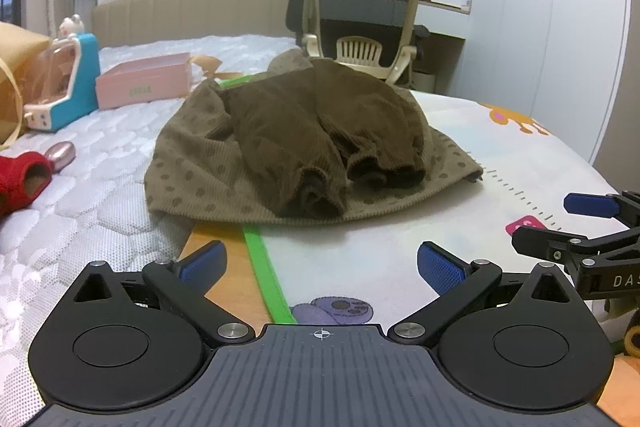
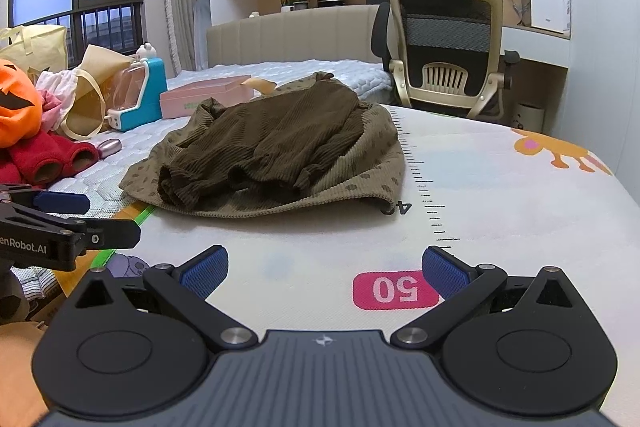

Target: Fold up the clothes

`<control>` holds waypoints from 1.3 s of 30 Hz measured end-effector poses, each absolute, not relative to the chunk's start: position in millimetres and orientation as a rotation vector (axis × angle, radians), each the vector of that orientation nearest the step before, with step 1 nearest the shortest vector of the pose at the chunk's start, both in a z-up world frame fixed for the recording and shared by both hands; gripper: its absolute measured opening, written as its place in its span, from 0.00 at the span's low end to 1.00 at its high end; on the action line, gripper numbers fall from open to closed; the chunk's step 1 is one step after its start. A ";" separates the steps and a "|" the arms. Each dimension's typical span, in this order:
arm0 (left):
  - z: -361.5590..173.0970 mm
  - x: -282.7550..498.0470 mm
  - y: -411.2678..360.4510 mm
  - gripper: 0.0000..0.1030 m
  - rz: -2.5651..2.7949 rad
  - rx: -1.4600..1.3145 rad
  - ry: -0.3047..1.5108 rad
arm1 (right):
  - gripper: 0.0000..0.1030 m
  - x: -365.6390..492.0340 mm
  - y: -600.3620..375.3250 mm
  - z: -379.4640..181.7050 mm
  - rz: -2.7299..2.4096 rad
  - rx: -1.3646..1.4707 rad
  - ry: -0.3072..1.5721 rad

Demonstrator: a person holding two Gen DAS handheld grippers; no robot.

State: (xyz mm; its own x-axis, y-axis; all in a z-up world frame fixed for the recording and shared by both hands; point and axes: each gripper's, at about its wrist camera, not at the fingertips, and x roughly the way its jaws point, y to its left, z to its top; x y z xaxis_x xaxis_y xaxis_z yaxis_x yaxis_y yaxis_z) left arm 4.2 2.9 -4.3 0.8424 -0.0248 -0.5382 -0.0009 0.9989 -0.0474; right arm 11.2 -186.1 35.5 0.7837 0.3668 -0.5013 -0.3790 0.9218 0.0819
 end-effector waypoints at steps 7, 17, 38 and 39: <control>-6.9 5.4 3.9 1.00 -0.015 -0.052 0.579 | 1.00 5.1 -185.9 34.3 0.401 -0.030 0.521; -7.1 4.7 3.7 1.00 -0.017 -0.053 0.580 | 1.00 6.4 -186.6 30.3 0.402 -0.033 0.514; -7.8 4.9 3.4 1.00 -0.018 -0.056 0.587 | 1.00 4.1 -183.9 23.9 0.407 -0.035 0.511; -7.7 5.0 3.5 1.00 -0.019 -0.056 0.587 | 1.00 4.1 -184.0 23.9 0.408 -0.035 0.511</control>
